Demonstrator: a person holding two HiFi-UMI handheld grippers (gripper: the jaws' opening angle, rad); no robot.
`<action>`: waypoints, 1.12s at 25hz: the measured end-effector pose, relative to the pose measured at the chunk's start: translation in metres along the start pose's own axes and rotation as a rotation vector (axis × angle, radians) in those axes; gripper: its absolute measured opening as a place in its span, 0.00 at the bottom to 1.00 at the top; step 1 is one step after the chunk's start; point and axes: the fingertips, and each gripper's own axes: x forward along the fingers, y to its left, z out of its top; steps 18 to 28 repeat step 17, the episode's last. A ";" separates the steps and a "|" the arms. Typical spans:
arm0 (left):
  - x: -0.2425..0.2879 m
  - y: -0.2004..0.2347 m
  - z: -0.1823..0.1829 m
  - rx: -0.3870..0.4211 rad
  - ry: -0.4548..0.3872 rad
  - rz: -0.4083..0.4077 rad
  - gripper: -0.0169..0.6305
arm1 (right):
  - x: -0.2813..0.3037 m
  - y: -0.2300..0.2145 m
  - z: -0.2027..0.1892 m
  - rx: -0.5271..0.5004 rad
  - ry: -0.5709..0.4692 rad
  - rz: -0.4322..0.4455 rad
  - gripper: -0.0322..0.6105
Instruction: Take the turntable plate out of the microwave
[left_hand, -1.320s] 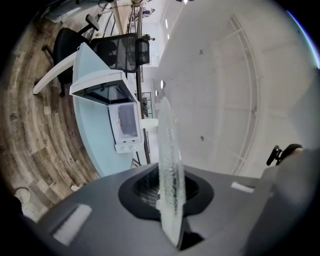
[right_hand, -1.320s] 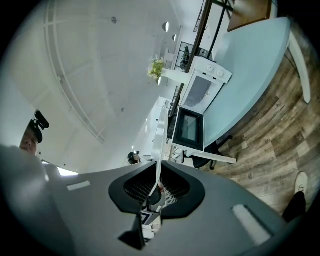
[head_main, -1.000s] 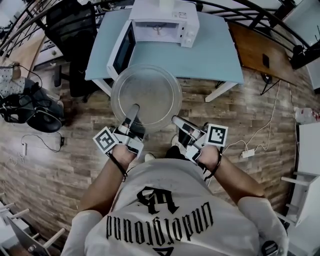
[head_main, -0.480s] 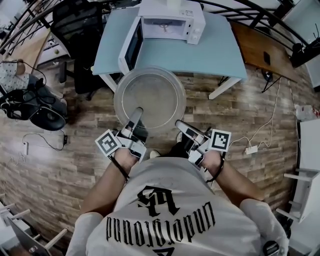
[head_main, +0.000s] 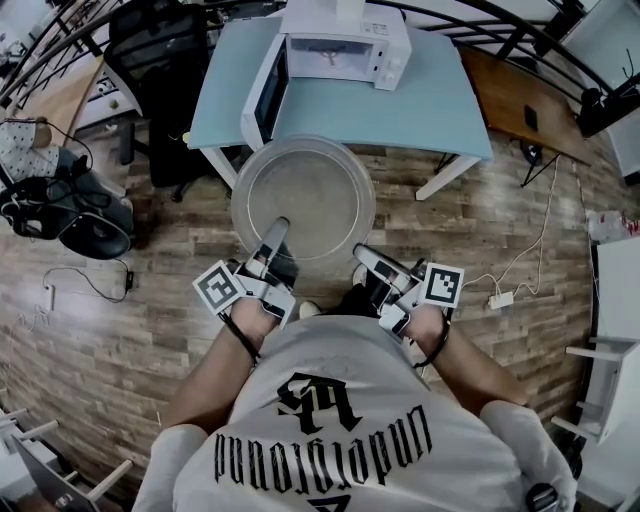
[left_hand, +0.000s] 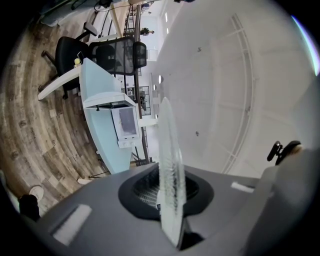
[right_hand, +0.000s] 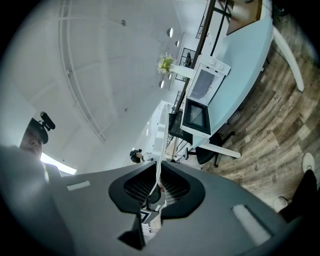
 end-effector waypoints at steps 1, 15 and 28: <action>0.000 -0.001 -0.001 0.001 0.002 -0.001 0.15 | -0.001 0.001 0.000 -0.003 -0.001 -0.001 0.10; 0.006 -0.002 -0.011 -0.004 0.019 0.001 0.15 | -0.013 0.001 0.003 -0.014 -0.001 -0.014 0.10; 0.009 -0.002 -0.012 -0.001 0.025 0.002 0.15 | -0.015 -0.001 0.006 -0.011 -0.003 -0.016 0.10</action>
